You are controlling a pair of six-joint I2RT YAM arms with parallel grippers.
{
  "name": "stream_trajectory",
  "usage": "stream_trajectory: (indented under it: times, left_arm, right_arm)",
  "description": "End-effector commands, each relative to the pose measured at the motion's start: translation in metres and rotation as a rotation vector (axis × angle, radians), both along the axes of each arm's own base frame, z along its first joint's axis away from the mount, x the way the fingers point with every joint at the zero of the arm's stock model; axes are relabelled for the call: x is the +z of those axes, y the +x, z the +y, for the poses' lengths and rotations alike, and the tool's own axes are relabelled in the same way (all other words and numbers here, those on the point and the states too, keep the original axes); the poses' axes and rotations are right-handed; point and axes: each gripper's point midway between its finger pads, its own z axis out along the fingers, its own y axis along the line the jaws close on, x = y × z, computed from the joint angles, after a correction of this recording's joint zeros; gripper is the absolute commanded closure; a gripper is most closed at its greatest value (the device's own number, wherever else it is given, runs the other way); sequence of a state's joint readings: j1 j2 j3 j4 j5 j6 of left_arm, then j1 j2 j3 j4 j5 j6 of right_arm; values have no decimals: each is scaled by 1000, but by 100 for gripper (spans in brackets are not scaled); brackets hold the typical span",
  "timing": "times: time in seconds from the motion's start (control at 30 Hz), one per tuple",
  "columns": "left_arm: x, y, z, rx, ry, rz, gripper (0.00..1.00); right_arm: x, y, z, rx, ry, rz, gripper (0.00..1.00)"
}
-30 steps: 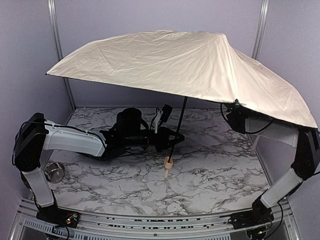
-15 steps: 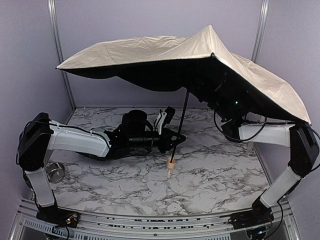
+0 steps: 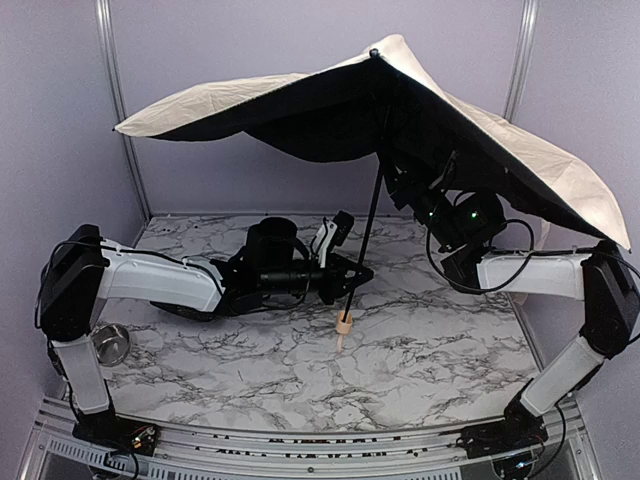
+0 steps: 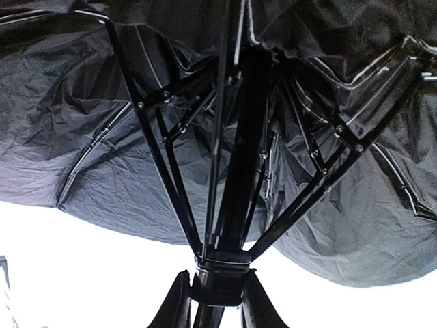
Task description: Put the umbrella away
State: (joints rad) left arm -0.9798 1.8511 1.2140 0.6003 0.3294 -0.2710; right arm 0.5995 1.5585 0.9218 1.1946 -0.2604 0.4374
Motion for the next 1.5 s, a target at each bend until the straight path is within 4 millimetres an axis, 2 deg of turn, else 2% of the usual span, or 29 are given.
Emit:
stream_trajectory:
  times: [0.0, 0.13, 0.4, 0.6, 0.73, 0.8, 0.87, 0.93, 1.1, 1.2, 1.27, 1.33, 1.47]
  left_arm:
    - [278, -22, 65, 82, -701, -571, 100]
    - [280, -24, 65, 67, -707, -570, 100]
    - [288, -16, 77, 71, -755, -555, 100]
    - [279, -11, 74, 60, -739, -524, 100]
    - [265, -9, 68, 50, -700, -493, 100]
    - [248, -6, 60, 35, -642, -461, 100]
    - [217, 2, 47, 26, -547, -402, 100]
    - [184, 7, 37, 23, -454, -357, 99]
    - [106, 8, 20, -27, -273, -227, 78]
    - [72, 0, 17, -78, -212, -155, 66]
    - [57, -3, 17, -92, -186, -122, 59]
    - [50, -5, 18, -99, -175, -104, 51]
    - [50, -7, 16, -120, -181, -88, 35]
  right_arm:
    - [-195, -30, 63, 260, -437, 410, 91]
    - [-200, -30, 62, 261, -443, 421, 91]
    - [-222, -34, 66, 264, -458, 468, 91]
    - [-212, -32, 65, 248, -437, 449, 91]
    - [-192, -29, 63, 255, -409, 420, 92]
    - [-174, -25, 56, 253, -364, 400, 96]
    - [-152, -17, 46, 233, -314, 372, 100]
    - [-134, -5, 32, 180, -277, 351, 100]
    - [-81, 16, 7, 106, -172, 242, 100]
    - [-50, 19, 0, 63, -116, 147, 100]
    - [-34, 21, -3, 40, -78, 106, 100]
    - [-27, 24, -5, 30, -43, 91, 100]
    - [-27, 25, -9, 10, 38, 79, 100]
